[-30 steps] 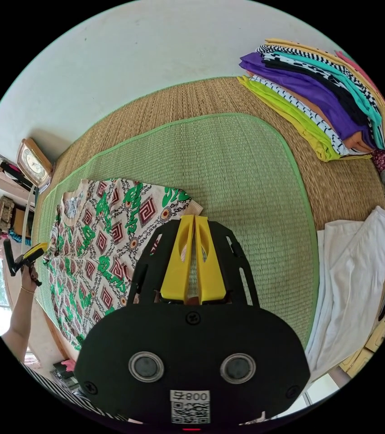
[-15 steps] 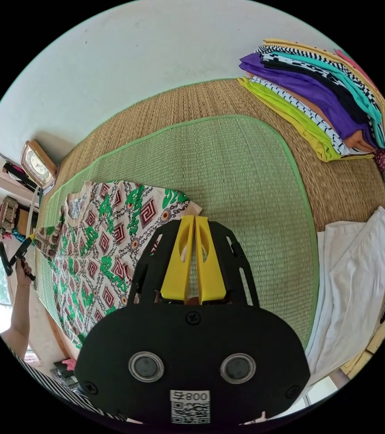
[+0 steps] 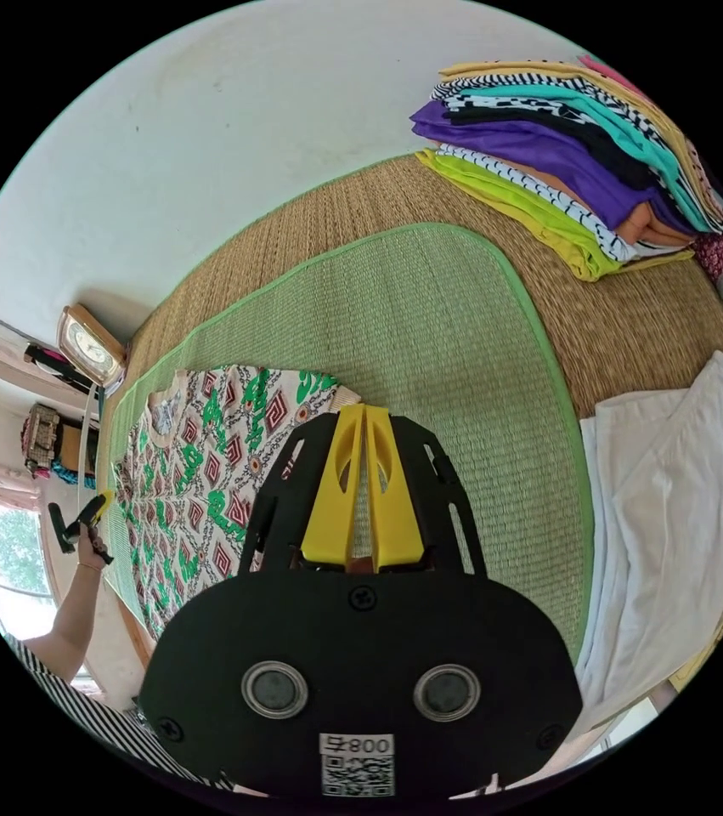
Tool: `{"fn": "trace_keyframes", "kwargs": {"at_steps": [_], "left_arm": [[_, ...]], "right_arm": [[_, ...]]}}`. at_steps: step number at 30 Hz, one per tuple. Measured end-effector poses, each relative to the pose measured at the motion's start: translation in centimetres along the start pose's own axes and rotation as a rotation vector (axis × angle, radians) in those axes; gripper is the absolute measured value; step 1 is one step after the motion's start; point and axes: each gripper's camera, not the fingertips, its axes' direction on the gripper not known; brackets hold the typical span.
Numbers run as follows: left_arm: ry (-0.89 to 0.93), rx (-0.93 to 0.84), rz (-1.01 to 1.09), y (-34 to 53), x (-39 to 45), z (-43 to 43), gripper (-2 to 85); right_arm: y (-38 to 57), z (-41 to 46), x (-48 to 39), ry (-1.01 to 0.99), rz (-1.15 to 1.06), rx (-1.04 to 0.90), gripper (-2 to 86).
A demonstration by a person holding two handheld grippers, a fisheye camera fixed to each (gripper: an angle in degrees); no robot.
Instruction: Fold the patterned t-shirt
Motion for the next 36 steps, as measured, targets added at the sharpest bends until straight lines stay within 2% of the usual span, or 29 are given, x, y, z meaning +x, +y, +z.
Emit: {"fn": "trace_keyframes", "kwargs": {"at_steps": [1, 5, 9, 13, 17, 21, 25, 29, 33, 36], "left_arm": [[-0.021, -0.046, 0.008, 0.2, 0.0, 0.7, 3.8], [-0.075, -0.043, 0.039, 0.9, 0.5, 0.2, 1.5], [-0.099, 0.036, 0.065, 2.6, 1.0, -2.3, 0.6], [-0.116, -0.015, 0.04, 3.7, -0.3, -1.8, 0.4], [-0.152, 0.0, -0.007, 4.4, -1.1, -1.6, 0.3], [-0.057, 0.097, 0.027, 4.8, 0.0, -2.5, 0.2], [0.059, 0.057, 0.167, 2.8, 3.6, 0.1, 0.2], [0.075, 0.016, 0.241, 0.4, 6.8, 3.6, 0.2], [0.027, -0.053, 0.244, -1.7, 8.7, 7.7, 0.1], [0.034, -0.03, 0.234, -2.8, 9.0, 8.7, 0.1]], "right_arm": [[0.4, 0.0, 0.1, 0.002, 0.0, 0.0, -0.2], [1.6, -0.4, 0.2, -0.023, 0.002, 0.001, -0.3], [4.2, -0.8, -2.1, -0.047, -0.112, -0.003, -0.4], [7.3, 1.0, -4.4, 0.003, -0.218, -0.08, -0.4], [8.8, 2.0, -4.4, 0.026, -0.207, -0.085, -0.4], [8.9, 1.0, -4.7, 0.032, -0.196, -0.045, -0.5], [7.7, 1.3, -7.3, 0.029, -0.27, -0.009, -0.5], [5.7, 3.8, -10.3, 0.047, -0.336, -0.031, -0.5], [3.7, 7.7, -11.7, 0.164, -0.354, -0.084, -0.5], [3.0, 8.5, -11.1, 0.136, -0.331, -0.07, -0.5]]}}
